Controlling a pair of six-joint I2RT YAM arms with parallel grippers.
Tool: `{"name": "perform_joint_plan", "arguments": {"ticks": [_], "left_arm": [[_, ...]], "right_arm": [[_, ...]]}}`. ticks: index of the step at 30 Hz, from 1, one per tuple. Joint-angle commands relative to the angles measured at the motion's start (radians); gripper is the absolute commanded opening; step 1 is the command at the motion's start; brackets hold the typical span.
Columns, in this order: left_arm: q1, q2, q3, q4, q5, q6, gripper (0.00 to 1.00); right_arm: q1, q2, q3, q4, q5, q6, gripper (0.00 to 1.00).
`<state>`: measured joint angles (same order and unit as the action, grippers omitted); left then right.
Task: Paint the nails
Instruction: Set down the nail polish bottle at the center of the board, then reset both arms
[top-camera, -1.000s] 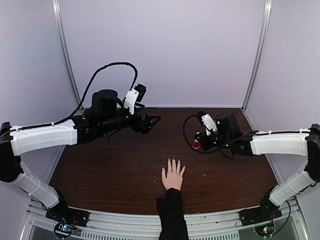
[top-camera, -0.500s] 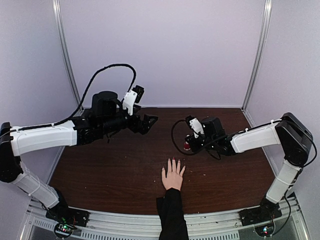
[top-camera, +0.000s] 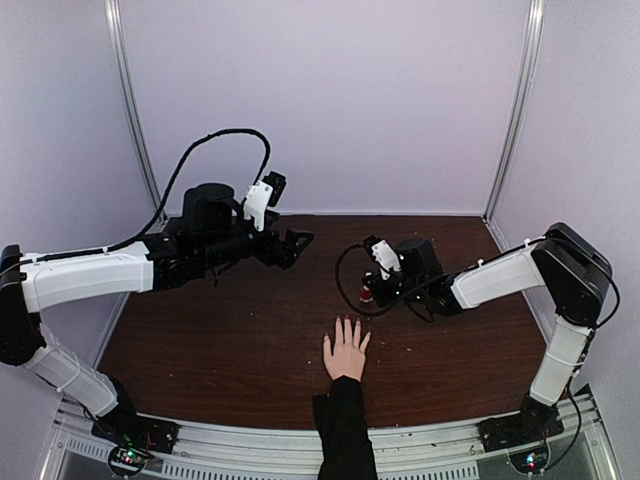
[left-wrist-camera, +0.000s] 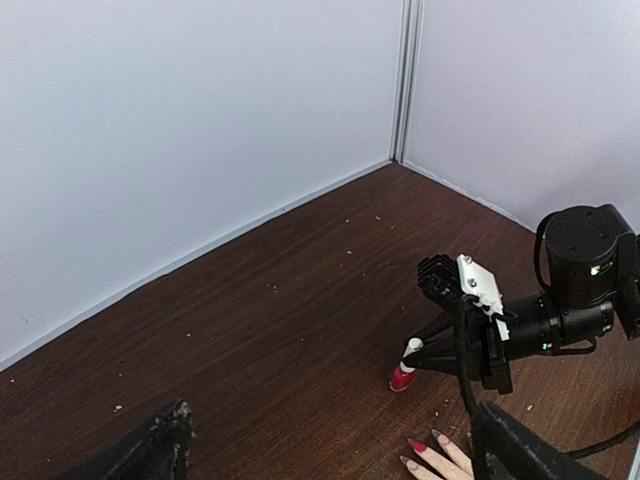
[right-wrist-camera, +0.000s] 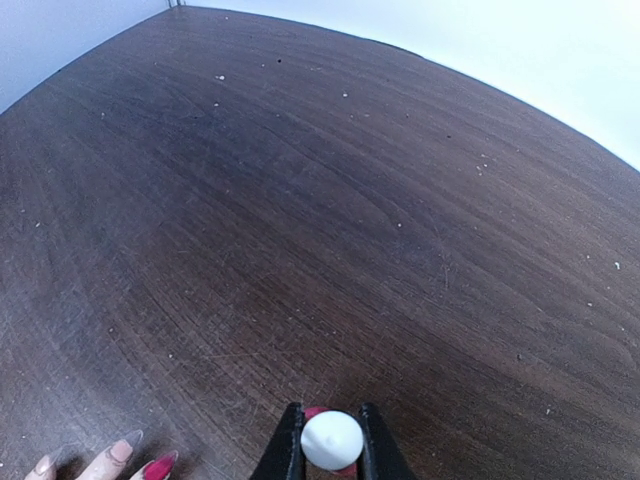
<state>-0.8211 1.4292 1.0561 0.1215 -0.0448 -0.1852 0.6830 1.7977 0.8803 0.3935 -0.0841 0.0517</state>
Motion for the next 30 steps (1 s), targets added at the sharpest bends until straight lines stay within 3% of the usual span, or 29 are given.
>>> {"name": "perform_joint_plan", "arguments": {"ticks": [1, 10, 16, 18, 23, 27, 30], "left_arm": [[0.008, -0.020, -0.003, 0.027, -0.005, -0.003, 0.98], [0.008, -0.013, 0.004, 0.019, 0.002, -0.003, 0.98], [0.010, -0.008, 0.017, -0.001, 0.014, -0.005, 0.98], [0.016, 0.000, 0.030, -0.018, 0.033, -0.017, 0.98], [0.068, 0.027, 0.057, -0.052, 0.148, -0.111, 0.98], [0.160, 0.054, 0.047, -0.037, 0.307, -0.221, 0.98], [0.236, 0.064, 0.038, -0.046, 0.372, -0.277, 0.98]], "right_arm": [[0.005, 0.007, 0.004, 0.049, -0.010, -0.003, 0.16], [0.006, -0.025, -0.027, 0.054, -0.011, -0.001, 0.29], [0.006, -0.105, -0.022, 0.013, -0.020, 0.000, 0.45], [0.006, -0.141, -0.014, -0.013, -0.022, -0.001, 0.52], [0.005, -0.242, 0.025, -0.108, -0.042, -0.006, 0.85], [0.002, -0.337, 0.057, -0.186, -0.036, -0.020, 0.98], [-0.009, -0.407, 0.087, -0.259, -0.018, -0.036, 1.00]]}}
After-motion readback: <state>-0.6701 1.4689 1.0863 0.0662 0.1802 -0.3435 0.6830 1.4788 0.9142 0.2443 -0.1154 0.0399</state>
